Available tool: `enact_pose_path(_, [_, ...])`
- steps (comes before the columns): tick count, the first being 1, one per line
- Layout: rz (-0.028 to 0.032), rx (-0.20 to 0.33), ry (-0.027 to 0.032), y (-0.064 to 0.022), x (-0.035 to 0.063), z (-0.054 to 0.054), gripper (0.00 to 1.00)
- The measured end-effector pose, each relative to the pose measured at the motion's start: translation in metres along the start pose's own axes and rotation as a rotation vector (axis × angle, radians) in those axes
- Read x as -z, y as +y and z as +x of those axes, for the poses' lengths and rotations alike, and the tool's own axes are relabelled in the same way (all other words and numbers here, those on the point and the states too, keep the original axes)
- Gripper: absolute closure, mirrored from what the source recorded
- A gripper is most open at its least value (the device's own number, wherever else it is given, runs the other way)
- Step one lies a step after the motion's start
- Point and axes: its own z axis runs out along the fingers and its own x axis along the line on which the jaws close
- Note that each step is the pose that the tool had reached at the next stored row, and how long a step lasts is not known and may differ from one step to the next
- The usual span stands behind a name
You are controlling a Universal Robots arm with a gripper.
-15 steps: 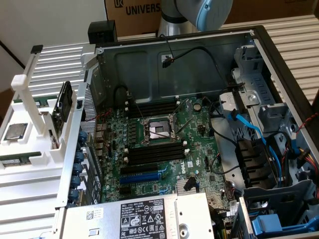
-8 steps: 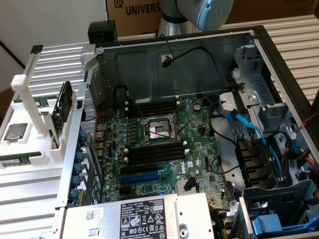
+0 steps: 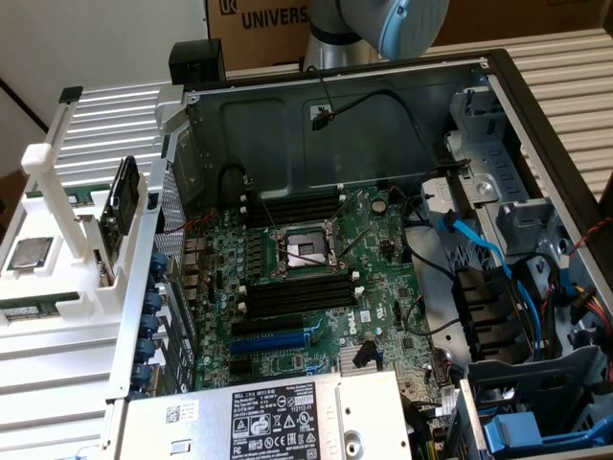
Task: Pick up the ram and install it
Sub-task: 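Pick up the ram and move it above insertion slot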
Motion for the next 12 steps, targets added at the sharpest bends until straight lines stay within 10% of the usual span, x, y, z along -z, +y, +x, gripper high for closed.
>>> enact_pose_path(12, [0.0001, 0.000, 0.0000, -0.0022, -0.0221, 0.001, 0.89])
